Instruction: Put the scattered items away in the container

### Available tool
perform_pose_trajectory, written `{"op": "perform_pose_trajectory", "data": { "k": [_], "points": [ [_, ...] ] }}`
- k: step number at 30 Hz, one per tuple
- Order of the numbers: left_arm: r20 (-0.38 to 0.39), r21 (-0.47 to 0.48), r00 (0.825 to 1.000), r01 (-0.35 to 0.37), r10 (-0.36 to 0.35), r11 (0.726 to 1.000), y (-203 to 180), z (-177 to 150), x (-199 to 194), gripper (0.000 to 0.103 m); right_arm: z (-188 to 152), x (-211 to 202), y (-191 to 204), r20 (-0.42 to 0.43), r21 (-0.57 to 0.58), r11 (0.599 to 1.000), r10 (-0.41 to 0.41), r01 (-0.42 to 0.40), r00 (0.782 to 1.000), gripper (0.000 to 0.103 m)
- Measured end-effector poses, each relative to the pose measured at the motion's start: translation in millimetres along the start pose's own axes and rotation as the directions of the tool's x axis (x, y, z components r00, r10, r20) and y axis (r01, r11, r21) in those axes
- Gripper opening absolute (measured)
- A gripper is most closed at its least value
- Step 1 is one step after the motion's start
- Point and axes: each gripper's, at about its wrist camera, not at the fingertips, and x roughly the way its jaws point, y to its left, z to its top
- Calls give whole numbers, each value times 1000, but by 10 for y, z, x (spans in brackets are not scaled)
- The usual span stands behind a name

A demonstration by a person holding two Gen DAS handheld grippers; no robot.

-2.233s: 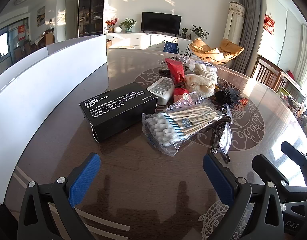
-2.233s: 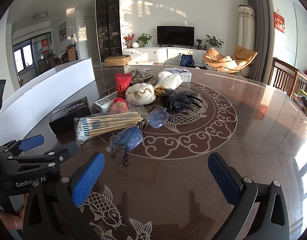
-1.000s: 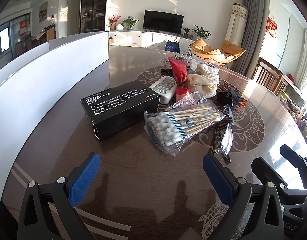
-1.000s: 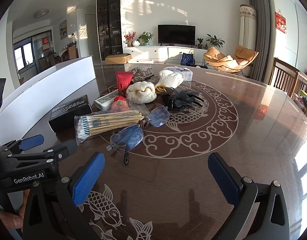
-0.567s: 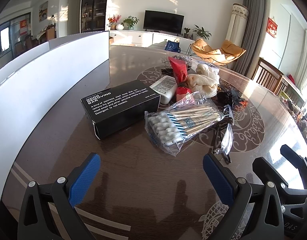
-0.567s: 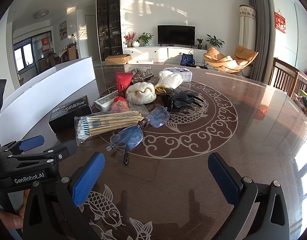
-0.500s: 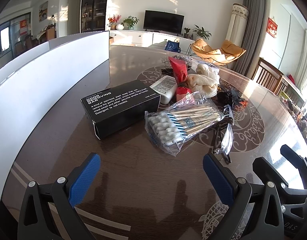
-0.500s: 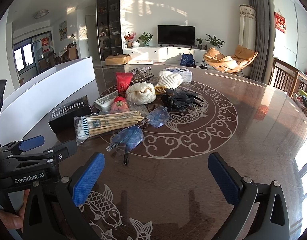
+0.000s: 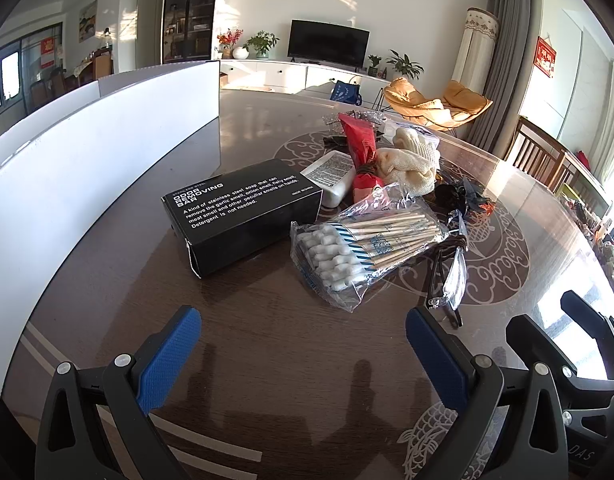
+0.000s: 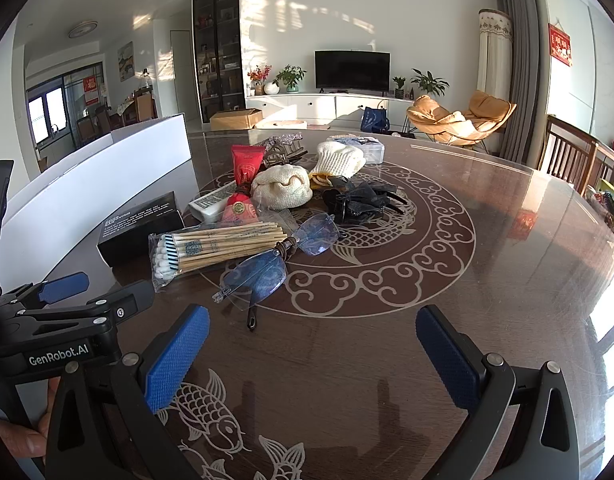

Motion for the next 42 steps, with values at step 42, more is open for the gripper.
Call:
{"op": "perform_pose_trajectory", "data": {
  "k": [42],
  "points": [
    [20,34,1000,20,-21,999,74,85,-139,103,22,39,14,-28,-7,1000,15,-15,999,103]
  ]
}}
